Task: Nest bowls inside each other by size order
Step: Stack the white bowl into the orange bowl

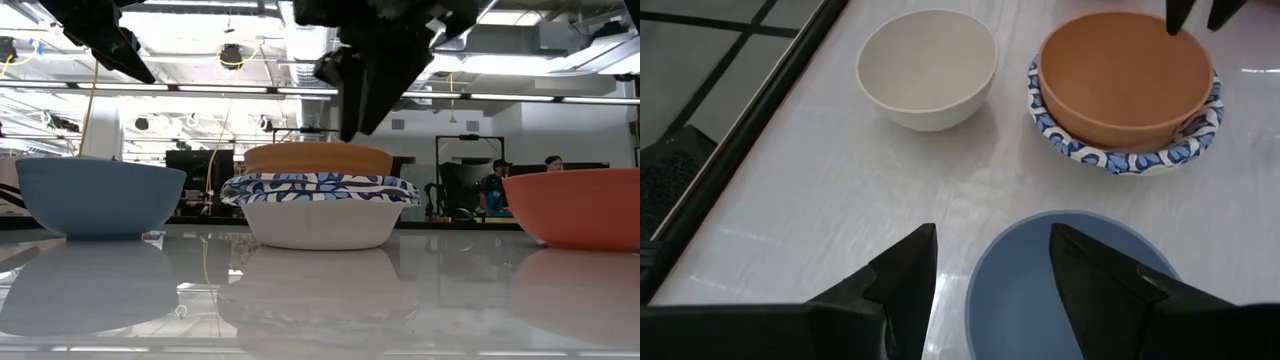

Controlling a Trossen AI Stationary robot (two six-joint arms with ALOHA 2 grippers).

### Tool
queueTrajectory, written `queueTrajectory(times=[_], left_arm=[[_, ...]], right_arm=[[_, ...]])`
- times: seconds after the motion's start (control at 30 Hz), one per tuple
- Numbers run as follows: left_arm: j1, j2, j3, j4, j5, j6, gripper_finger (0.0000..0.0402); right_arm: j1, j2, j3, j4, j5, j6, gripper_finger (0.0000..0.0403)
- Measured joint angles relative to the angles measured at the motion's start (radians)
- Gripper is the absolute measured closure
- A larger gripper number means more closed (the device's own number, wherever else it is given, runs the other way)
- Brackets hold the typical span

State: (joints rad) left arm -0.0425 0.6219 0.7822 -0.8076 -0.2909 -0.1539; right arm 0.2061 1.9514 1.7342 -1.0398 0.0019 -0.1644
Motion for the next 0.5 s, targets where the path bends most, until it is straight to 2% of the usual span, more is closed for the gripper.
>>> queueTrajectory(times=[0.2, 0.5], left_arm=[[0.0, 0.0, 0.0, -0.007, 0.0, 0.0, 0.0216], [0.0, 0.0, 0.0, -0.007, 0.01, -0.004, 0.0216]], right_arm=[[-0.014, 0.0, 0.016, -0.196, -0.007, 0.334, 0.0214], [0.029, -0.003, 0.016, -0.469, -0.002, 0.58, 0.0214]])
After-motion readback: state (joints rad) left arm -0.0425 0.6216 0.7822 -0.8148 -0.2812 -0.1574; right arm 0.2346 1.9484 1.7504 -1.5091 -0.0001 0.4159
